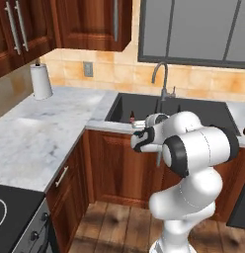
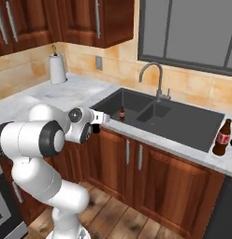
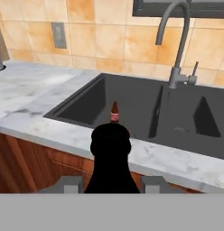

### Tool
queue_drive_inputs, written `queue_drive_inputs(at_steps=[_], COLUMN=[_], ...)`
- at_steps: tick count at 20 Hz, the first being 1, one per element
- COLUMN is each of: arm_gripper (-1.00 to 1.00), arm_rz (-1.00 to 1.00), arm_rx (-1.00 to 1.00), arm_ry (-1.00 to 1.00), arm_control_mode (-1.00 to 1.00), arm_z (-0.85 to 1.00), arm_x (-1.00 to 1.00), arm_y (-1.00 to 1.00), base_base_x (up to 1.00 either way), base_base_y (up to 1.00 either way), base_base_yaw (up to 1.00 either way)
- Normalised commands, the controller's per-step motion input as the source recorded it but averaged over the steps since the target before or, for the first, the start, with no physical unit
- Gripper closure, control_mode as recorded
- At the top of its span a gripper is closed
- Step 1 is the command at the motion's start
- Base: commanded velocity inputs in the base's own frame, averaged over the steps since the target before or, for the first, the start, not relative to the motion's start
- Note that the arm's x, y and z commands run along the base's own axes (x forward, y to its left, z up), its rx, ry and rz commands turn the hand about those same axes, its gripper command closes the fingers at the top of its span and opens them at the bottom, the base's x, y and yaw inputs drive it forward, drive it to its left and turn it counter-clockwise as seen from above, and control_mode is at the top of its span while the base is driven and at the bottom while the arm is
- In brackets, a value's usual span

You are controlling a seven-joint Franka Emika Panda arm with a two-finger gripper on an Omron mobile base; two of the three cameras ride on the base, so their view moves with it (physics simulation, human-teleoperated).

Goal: Place the large bottle from the dining counter next to the other large bottle outside the sink, and place the small bottle from the dining counter next to the other small bottle inside the sink.

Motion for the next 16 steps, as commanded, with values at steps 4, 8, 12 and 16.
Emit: queue_drive_inputs(at_steps=[4, 8, 12, 16], arm_gripper=[1.0, 1.0, 1.0, 1.0], arm_rz=[0.0, 0.0, 0.0, 0.0], arm_rx=[0.0, 0.0, 0.0, 0.0], arm_ry=[0.0, 0.0, 0.0, 0.0], arm_control_mode=[1.0, 1.0, 1.0, 1.0], arm_z=[0.0, 0.0, 0.0, 0.0], arm_x=[0.0, 0.0, 0.0, 0.0], arm_y=[0.0, 0.0, 0.0, 0.0], base_base_x=[0.55, 0.6, 0.61, 0.51], base_base_y=[0.0, 0.0, 0.0, 0.04], base_base_yaw=[-0.19, -0.18, -0.16, -0.13])
